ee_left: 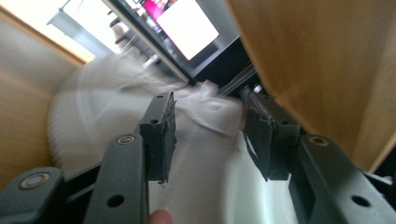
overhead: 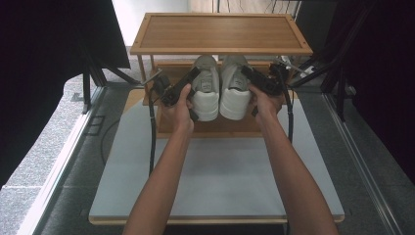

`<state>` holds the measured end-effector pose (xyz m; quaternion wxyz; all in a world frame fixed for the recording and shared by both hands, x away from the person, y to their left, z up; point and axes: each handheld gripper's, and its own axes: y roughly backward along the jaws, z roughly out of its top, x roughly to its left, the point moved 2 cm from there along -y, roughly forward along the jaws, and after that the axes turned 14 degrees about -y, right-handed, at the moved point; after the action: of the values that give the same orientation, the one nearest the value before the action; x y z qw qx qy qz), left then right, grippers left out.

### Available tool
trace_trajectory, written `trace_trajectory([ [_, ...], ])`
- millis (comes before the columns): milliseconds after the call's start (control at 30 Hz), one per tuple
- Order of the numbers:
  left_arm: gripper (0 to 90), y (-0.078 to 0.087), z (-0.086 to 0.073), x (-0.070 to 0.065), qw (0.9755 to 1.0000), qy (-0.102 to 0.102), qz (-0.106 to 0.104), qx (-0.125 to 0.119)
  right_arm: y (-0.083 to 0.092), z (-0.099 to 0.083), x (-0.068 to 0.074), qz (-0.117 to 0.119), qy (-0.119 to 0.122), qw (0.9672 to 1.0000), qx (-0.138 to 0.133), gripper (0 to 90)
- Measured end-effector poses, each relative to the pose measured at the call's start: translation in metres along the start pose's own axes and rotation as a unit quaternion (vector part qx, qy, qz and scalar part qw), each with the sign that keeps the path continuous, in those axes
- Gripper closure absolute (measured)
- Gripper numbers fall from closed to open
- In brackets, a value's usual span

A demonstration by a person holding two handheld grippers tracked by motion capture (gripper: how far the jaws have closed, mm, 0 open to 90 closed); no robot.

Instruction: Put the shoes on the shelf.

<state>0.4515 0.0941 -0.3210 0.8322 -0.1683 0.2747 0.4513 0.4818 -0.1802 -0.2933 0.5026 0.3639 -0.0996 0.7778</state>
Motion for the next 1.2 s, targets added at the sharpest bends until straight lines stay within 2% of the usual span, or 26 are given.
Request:
trace_trajectory([
  [67, 48.6, 0.004, 0.003, 0.0, 0.9998, -0.018, 0.003, 0.0, 0.0, -0.001, 0.003, 0.034, -0.008, 0.9993, 0.012, 46.1],
  [167, 47.5, 0.011, 0.004, 0.001, 0.9992, -0.037, 0.002, 0.012, 0.005, 0.001, 0.003, 0.025, -0.001, 0.9997, 0.0, 43.2],
  [233, 48.1, 0.017, 0.004, -0.001, 0.9987, -0.049, -0.001, 0.014, 0.01, 0.002, 0.003, 0.03, -0.006, 0.9995, -0.005, 43.3],
  [367, 54.4, 0.039, 0.006, -0.011, 0.995, -0.099, -0.001, 0.011, 0.029, 0.001, 0.002, 0.047, -0.001, 0.9989, 0.001, 46.8],
  [433, 59.6, 0.05, 0.005, -0.017, 0.9913, -0.128, -0.016, 0.027, 0.046, -0.004, 0.002, 0.056, 0.03, 0.998, 0.007, 51.6],
  [467, 62.3, 0.057, 0.004, -0.021, 0.9868, -0.156, -0.02, 0.038, 0.052, -0.006, 0.002, 0.062, 0.042, 0.9972, 0.009, 53.6],
  [500, 66.6, 0.061, 0.003, -0.023, 0.9842, -0.17, -0.022, 0.046, 0.063, -0.01, 0.0, 0.067, 0.058, 0.996, 0.012, 56.8],
  [567, 72.7, 0.07, -0.001, -0.03, 0.9772, -0.2, -0.035, 0.063, 0.078, -0.015, -0.001, 0.072, 0.077, 0.9943, 0.015, 63.6],
  [600, 75.1, 0.075, -0.004, -0.035, 0.9718, -0.219, -0.042, 0.076, 0.086, -0.019, -0.002, 0.071, 0.088, 0.9934, 0.019, 68.0],
  [633, 77.1, 0.077, -0.006, -0.038, 0.968, -0.232, -0.045, 0.084, 0.093, -0.025, -0.001, 0.072, 0.106, 0.9914, 0.025, 72.0],
  [667, 78.5, 0.08, -0.009, -0.041, 0.9629, -0.249, -0.046, 0.094, 0.097, -0.028, -0.001, 0.073, 0.12, 0.9896, 0.031, 75.6],
  [733, 82.5, 0.083, -0.015, -0.046, 0.9545, -0.271, -0.047, 0.114, 0.104, -0.039, 0.003, 0.071, 0.164, 0.9831, 0.041, 81.3],
  [900, 86.8, 0.08, -0.032, -0.048, 0.9452, -0.28, -0.052, 0.16, 0.102, -0.065, 0.018, 0.095, 0.245, 0.9606, 0.092, 88.3],
  [933, 86.6, 0.078, -0.036, -0.048, 0.9427, -0.284, -0.05, 0.167, 0.1, -0.069, 0.021, 0.099, 0.255, 0.9566, 0.1, 88.4],
  [967, 86.3, 0.077, -0.038, -0.048, 0.9405, -0.29, -0.047, 0.171, 0.096, -0.072, 0.024, 0.102, 0.272, 0.9505, 0.11, 88.3],
  [1000, 86.4, 0.075, -0.041, -0.048, 0.9376, -0.297, -0.045, 0.176, 0.093, -0.074, 0.025, 0.1, 0.282, 0.9475, 0.113, 88.2],
  [1033, 87.3, 0.074, -0.043, -0.048, 0.9359, -0.301, -0.048, 0.176, 0.089, -0.076, 0.026, 0.088, 0.295, 0.9449, 0.111, 87.6],
  [1100, 88.1, 0.073, -0.043, -0.048, 0.9362, -0.302, -0.048, 0.173, 0.08, -0.076, 0.025, 0.065, 0.311, 0.9427, 0.102, 89.6],
  [1133, 88.5, 0.073, -0.043, -0.047, 0.9354, -0.303, -0.05, 0.176, 0.078, -0.075, 0.025, 0.072, 0.305, 0.9439, 0.104, 89.6],
  [1167, 88.8, 0.073, -0.043, -0.047, 0.9351, -0.303, -0.051, 0.176, 0.075, -0.073, 0.024, 0.068, 0.301, 0.9455, 0.104, 89.7],
  [1200, 88.9, 0.073, -0.042, -0.047, 0.9346, -0.304, -0.052, 0.177, 0.074, -0.072, 0.023, 0.062, 0.303, 0.9457, 0.1, 89.7],
])
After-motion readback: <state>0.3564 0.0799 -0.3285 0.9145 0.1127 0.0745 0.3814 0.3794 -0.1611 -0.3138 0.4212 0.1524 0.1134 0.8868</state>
